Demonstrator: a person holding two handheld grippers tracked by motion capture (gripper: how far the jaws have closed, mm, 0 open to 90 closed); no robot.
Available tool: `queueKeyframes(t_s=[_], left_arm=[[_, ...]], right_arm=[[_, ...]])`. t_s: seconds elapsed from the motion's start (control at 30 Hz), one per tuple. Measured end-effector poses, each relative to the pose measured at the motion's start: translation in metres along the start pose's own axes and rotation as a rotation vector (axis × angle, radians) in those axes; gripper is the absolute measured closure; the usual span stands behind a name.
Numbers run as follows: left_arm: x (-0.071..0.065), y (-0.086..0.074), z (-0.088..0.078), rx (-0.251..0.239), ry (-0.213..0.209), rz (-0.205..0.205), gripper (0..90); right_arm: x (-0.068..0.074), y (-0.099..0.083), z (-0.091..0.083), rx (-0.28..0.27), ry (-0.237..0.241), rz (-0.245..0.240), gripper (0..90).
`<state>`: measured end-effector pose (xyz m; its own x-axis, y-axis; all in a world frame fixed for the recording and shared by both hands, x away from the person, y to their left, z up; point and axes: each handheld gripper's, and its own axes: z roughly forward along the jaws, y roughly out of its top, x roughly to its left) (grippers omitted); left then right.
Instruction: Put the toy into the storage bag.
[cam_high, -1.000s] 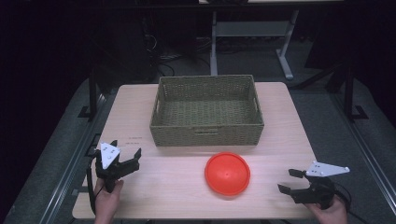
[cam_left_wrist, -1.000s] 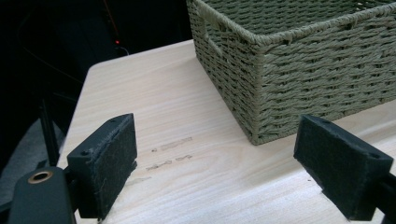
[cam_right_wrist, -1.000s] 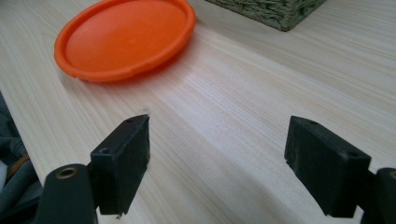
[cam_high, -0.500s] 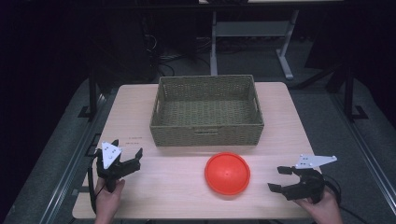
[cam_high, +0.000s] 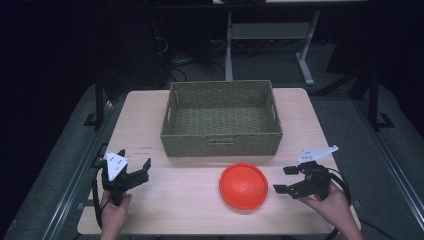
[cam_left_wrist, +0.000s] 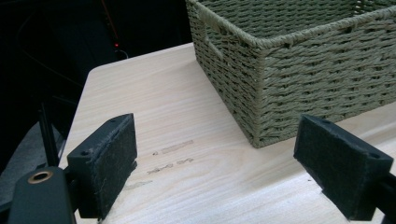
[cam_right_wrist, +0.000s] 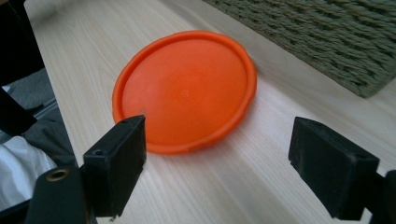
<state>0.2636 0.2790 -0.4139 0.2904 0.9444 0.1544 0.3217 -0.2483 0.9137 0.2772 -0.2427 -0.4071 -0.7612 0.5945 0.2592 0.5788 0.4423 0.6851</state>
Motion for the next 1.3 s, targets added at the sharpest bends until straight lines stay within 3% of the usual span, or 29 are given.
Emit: queueKeyframes(t_s=[0.33, 0.47, 0.93, 1.3], left_arm=[[0.002, 0.000, 0.001, 0.001, 0.004, -0.008, 12.7], [0.002, 0.000, 0.001, -0.002, 0.003, -0.009, 12.8], [0.002, 0.000, 0.000, -0.012, 0.002, -0.004, 12.8], [-0.001, 0.000, 0.001, -0.004, -0.004, 0.009, 12.8]], right_arm=[[-0.001, 0.033, 0.032, 0.113, 0.009, -0.028, 20.1], [-0.004, 0.042, 0.037, 0.122, 0.016, -0.026, 21.6], [-0.019, 0.043, 0.073, 0.200, 0.004, 0.009, 28.8], [-0.025, 0.042, 0.084, 0.257, -0.026, 0.031, 41.4]])
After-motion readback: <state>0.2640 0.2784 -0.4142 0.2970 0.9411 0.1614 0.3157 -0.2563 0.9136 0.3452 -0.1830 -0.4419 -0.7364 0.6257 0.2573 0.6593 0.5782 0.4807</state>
